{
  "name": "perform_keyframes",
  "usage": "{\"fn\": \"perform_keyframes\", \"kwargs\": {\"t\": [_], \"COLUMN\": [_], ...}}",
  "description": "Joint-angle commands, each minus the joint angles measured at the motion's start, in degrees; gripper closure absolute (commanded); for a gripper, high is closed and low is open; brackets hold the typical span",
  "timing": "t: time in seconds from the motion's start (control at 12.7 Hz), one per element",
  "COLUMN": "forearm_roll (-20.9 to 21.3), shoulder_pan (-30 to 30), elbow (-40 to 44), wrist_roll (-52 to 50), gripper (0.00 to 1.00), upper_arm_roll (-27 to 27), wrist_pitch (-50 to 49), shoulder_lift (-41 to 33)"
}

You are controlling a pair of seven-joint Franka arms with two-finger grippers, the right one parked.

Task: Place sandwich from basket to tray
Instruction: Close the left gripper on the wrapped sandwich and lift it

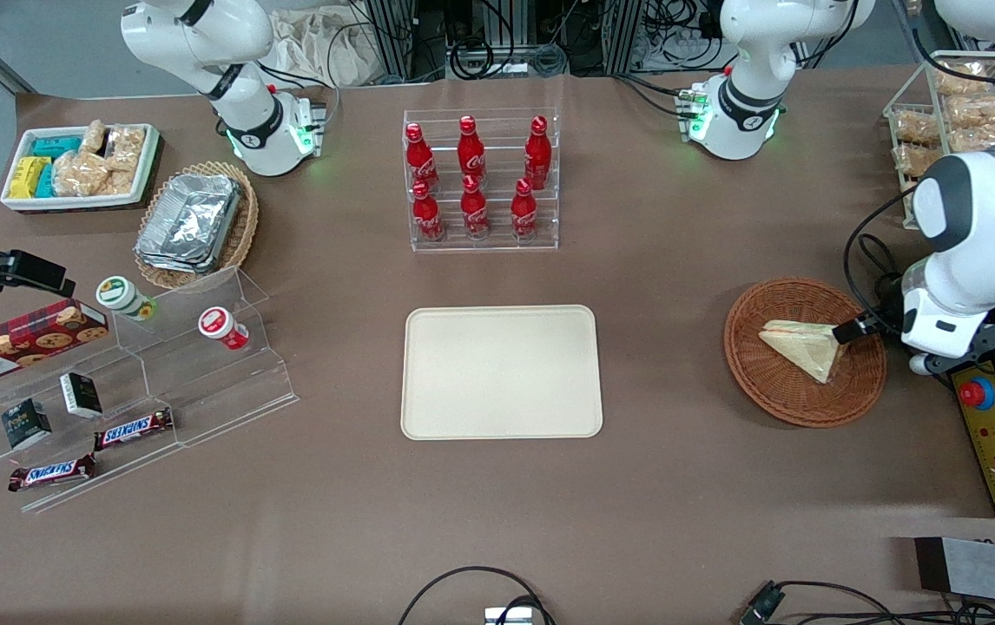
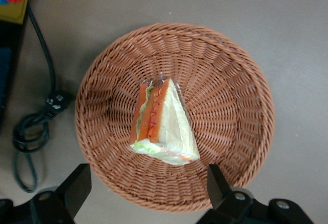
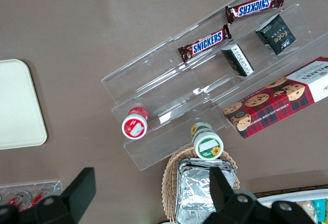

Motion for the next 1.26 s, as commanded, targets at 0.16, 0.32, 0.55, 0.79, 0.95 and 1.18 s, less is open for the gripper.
{"fn": "perform_keyframes", "kwargs": {"t": [0.16, 0.32, 0.55, 0.79, 0.95, 1.18], "forearm_roll": [-0.42, -0.42, -0.42, -0.51, -0.6, -0.51], "shoulder_pan": [0.01, 0.1, 0.1, 0.1, -0.16, -0.25], "elbow": [-3.36, -3.97, -3.97, -3.8, -2.4, -2.39], "wrist_roll": [-7.68, -8.38, -11.72, -16.28, -20.23, -21.23], "gripper": [0.0, 0.0, 0.0, 0.0, 0.61, 1.0], "upper_arm_roll": [0.13, 0.22, 0.74, 0.66, 0.39, -0.13], "wrist_pitch": [6.28, 8.65, 11.29, 13.66, 13.59, 12.71], "shoulder_lift": [2.69, 4.89, 7.88, 9.9, 11.05, 10.62]}}
